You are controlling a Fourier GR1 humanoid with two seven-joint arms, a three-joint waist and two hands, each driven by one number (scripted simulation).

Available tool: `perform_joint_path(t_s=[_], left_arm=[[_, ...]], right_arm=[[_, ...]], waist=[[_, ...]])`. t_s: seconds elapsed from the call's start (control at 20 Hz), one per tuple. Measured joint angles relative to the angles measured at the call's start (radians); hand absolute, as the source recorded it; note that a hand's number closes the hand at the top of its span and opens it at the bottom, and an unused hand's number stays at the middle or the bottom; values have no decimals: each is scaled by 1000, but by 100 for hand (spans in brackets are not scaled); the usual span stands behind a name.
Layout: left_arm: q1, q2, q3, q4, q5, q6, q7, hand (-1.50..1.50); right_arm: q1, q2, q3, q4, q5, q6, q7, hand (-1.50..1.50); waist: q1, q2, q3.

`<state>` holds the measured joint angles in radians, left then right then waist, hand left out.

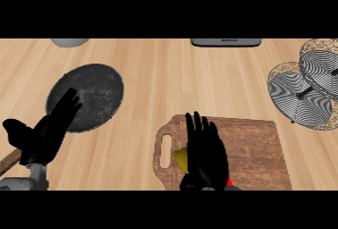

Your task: Pick the lemon from the cutting board and place it in the tiered basket

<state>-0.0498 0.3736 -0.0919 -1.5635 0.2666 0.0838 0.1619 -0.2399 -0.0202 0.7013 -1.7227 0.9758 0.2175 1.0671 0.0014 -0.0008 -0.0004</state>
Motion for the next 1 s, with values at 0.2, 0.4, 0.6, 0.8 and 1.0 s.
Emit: perform_joint_path(t_s=[0.2, 0.4, 0.6, 0.8, 1.0], left_arm=[[-14, -3, 18, 0, 0, -20, 24, 0], [-2, -28, 28, 6, -19, -31, 11, 0], [-16, -36, 53, 23, -38, -47, 9, 0], [-22, -41, 68, 10, -46, -54, 29, 0], [-43, -54, 78, 26, -53, -59, 35, 0]], right_arm=[[21, -9, -34, 42, 52, -21, -39, -150], [16, 7, -50, 101, 107, -55, -59, -150], [41, -2, -74, 98, 142, -61, -83, -150], [69, -1, -103, 113, 112, -25, -100, 150], [54, 5, -116, 138, 77, 23, -114, 150]], waist=[[-1, 0, 0], [1, -1, 0], [-1, -2, 0], [0, -2, 0], [0, -3, -1]])
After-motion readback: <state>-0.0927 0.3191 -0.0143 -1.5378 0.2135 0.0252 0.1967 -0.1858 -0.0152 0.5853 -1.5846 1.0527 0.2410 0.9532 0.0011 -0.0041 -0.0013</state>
